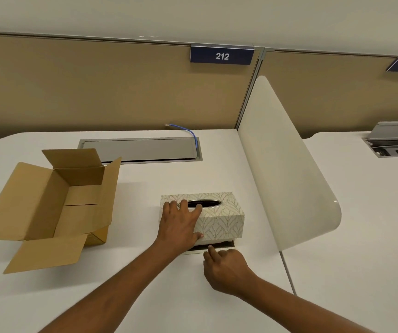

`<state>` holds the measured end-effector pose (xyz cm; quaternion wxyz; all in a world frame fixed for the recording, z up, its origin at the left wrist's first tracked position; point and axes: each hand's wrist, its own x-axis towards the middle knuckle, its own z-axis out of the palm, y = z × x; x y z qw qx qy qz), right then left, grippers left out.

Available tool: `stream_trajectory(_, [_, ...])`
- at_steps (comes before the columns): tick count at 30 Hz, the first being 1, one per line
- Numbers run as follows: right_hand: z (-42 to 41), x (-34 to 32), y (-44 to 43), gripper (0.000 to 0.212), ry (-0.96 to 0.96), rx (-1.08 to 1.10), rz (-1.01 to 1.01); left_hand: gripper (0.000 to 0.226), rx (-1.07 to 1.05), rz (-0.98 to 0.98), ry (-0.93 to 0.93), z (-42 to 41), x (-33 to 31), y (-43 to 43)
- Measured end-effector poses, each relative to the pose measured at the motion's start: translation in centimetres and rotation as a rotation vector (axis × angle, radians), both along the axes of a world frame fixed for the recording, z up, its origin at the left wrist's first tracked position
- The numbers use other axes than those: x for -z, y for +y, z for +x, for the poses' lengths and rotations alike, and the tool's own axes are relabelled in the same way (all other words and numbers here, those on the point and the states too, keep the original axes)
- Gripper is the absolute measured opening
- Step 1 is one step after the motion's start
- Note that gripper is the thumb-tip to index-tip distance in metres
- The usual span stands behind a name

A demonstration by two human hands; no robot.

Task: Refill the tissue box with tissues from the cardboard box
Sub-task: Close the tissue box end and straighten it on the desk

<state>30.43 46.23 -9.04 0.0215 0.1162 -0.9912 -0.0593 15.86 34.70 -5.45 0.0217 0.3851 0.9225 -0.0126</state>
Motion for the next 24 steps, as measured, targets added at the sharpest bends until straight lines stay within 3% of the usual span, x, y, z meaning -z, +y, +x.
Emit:
stream_trajectory(3, [-0.8, -0.8, 0.3, 0.020, 0.238, 0.010, -0.130, 0.080, 0.004, 0.005, 0.002, 0.8, 0.6, -0.2])
stream_trajectory(5, [-1.4, -1.2, 0.2, 0.012, 0.300, 0.056, -0.152, 0.080, 0.004, 0.011, 0.008, 1.3, 1.2, -0.4])
stream_trajectory(7, [-2.0, -1.3, 0.1, 0.026, 0.267, 0.145, -0.116, 0.079, -0.004, 0.029, 0.009, 1.9, 1.8, -0.6])
stream_trajectory(9, [-2.3, -1.0, 0.1, 0.049, 0.149, 0.249, -0.071, 0.082, -0.021, 0.035, -0.008, 2.6, 2.4, -0.6])
stream_trajectory(11, [-2.2, -0.2, 0.0, 0.060, 0.014, 0.311, -0.061, 0.084, -0.040, 0.026, -0.027, 3.3, 3.1, -0.8])
stream_trajectory(14, [-1.7, 1.4, -0.1, 0.064, -0.089, 0.321, -0.064, 0.087, -0.051, 0.003, -0.058, 4.3, 4.3, -1.1])
stream_trajectory(18, [-0.8, 2.6, -0.4, 0.070, -0.090, 0.288, -0.051, 0.093, -0.047, -0.029, -0.101, 5.4, 5.2, -1.3])
stream_trajectory(24, [-0.8, 2.8, 0.1, 0.070, -0.061, 0.233, -0.023, 0.079, -0.034, -0.094, -0.091, 5.4, 5.0, -1.4])
